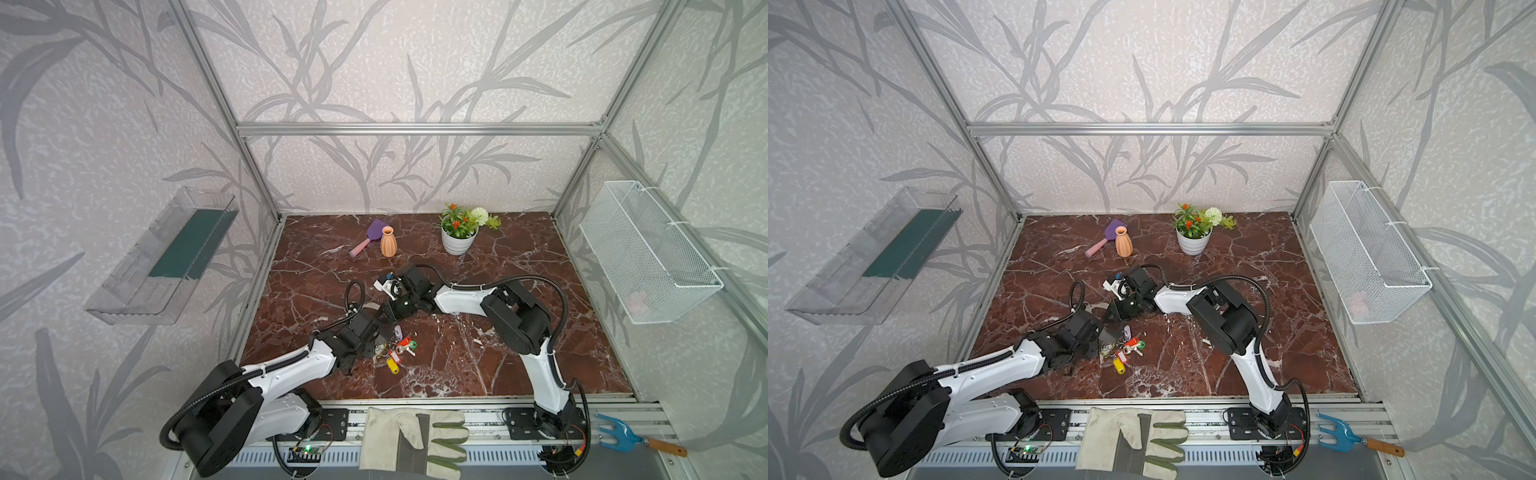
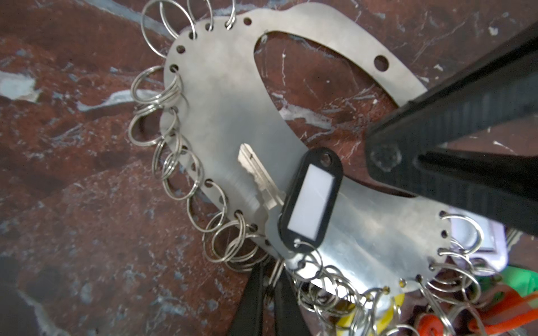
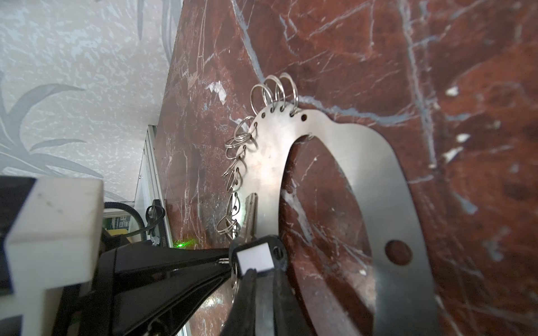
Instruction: Put the keys on the keyring
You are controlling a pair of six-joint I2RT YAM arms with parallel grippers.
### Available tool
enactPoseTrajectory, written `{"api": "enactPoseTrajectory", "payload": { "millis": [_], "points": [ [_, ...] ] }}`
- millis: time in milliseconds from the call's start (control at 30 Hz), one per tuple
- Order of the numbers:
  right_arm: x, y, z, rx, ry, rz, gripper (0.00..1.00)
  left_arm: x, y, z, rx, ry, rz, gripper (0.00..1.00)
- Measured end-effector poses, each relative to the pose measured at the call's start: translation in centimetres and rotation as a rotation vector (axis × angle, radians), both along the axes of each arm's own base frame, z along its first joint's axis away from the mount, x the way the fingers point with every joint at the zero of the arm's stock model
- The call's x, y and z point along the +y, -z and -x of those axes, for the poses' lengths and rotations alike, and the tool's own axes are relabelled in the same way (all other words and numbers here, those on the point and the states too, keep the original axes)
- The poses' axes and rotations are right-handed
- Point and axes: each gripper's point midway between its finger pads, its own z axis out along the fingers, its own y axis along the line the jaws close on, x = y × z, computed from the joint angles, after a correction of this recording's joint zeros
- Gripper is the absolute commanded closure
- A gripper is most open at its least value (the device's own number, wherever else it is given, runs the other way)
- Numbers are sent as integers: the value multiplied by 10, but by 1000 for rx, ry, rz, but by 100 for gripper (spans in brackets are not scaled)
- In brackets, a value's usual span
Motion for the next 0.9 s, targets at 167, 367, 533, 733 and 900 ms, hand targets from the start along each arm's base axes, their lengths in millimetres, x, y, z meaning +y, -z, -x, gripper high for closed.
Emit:
{"api": "enactPoseTrajectory", "payload": {
  "millis": [167, 367, 533, 733, 900],
  "points": [
    [-4, 4, 0, 18, 10, -14, 86, -3, -1, -1, -8, 5, 8, 100],
    [-28, -6, -9, 30, 61, -24, 85, -9, -20, -2, -33, 41, 42, 100],
    [-48, -71, -21, -66, 101, -112, 85, -32, -71, -12, -106, 130, 129, 100],
    [-79, -143, -22, -200, 146, -210, 83, -57, -129, -18, -167, 263, 195, 100],
    [-100, -180, -10, -301, 162, -227, 79, -74, -175, -21, -203, 385, 207, 100]
  ]
}}
